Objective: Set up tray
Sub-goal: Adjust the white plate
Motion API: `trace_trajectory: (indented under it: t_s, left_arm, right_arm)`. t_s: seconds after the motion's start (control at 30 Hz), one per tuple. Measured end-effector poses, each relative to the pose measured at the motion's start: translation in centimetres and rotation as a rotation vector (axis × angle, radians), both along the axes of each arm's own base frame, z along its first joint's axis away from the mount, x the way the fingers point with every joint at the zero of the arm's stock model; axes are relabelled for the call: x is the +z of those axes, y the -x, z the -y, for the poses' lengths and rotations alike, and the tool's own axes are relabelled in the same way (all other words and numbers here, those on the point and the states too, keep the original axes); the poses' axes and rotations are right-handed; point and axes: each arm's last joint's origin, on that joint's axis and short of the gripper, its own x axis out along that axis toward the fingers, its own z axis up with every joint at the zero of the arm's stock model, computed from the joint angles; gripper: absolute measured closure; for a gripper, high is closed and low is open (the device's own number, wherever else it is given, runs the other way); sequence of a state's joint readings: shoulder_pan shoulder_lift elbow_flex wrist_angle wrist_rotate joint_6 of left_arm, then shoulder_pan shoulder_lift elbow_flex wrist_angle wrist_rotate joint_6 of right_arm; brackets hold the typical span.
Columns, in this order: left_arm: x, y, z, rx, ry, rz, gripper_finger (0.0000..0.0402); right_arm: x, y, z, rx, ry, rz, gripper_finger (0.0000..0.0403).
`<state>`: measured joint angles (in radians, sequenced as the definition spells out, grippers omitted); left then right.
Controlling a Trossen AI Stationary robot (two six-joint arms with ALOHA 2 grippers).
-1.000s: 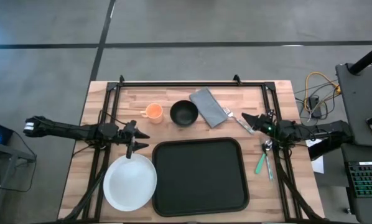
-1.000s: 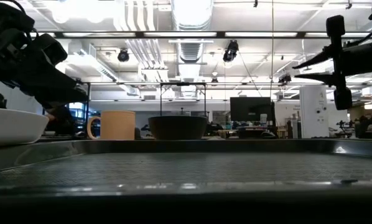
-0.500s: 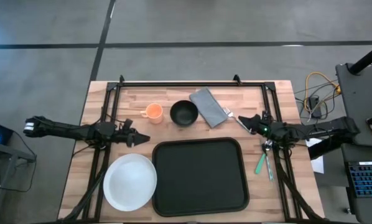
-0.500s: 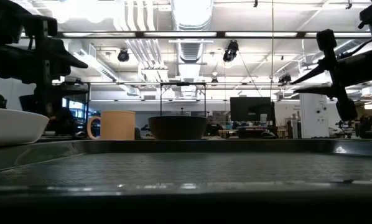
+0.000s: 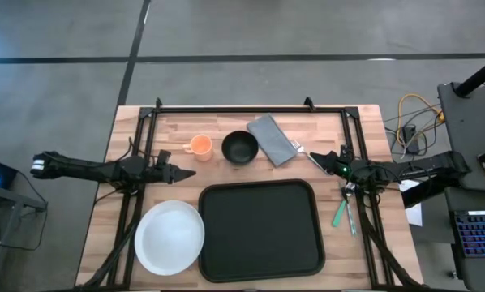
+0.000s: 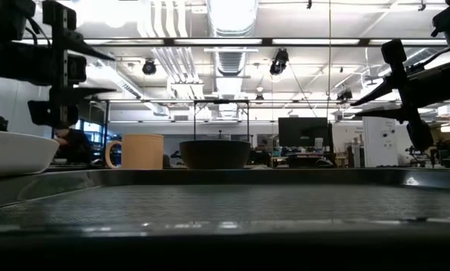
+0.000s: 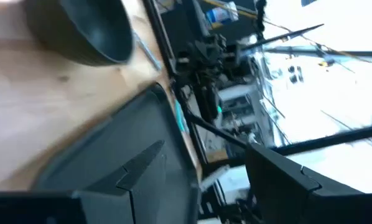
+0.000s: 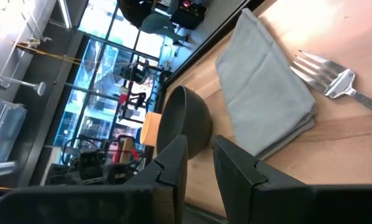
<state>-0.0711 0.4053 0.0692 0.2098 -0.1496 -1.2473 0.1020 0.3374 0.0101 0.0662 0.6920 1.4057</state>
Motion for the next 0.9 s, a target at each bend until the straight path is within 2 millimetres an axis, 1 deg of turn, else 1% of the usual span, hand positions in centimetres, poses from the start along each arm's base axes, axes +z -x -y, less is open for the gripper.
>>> trace_trajectory:
  t_s: [0.13, 0.3, 0.4, 0.57, 0.63, 0.77, 0.87, 0.9]
  left_arm:
    - [0.9, -0.1, 0.0, -0.012, -0.08, 0.015, 0.0202]
    - [3.2, -0.6, 0.2, -0.074, -0.229, 0.016, 0.0205]
    - [4.0, -0.9, 0.3, -0.132, -0.274, -0.119, 0.0211]
    - [4.6, -1.2, 0.5, -0.262, -0.365, -0.473, 0.0215]
    - [4.9, -1.5, 0.6, -0.347, -0.435, -0.572, 0.0215]
    - [5.3, -2.7, 1.1, -0.587, -0.545, -0.652, 0.0215]
    - [5.4, -3.8, 1.4, -0.719, -0.581, -0.63, 0.0215]
    - [5.2, -4.1, 1.5, -0.762, -0.595, -0.633, 0.0215]
  right_arm:
    - [0.0, 0.0, 0.0, -0.004, 0.007, -0.004, 0.0335]
    - [0.0, 0.0, 0.0, -0.011, 0.022, -0.014, 0.0335]
    - [0.0, 0.0, 0.0, -0.011, 0.022, -0.013, 0.0335]
    - [0.0, 0.0, 0.0, -0.01, 0.027, -0.017, 0.0335]
    - [0.0, 0.0, 0.0, -0.01, 0.028, -0.018, 0.0335]
    - [0.0, 0.0, 0.0, -0.01, 0.028, -0.018, 0.0335]
    - [0.0, 0.0, 0.0, -0.01, 0.027, -0.017, 0.0335]
    - [0.0, 0.0, 0.0, -0.011, 0.024, -0.015, 0.0335]
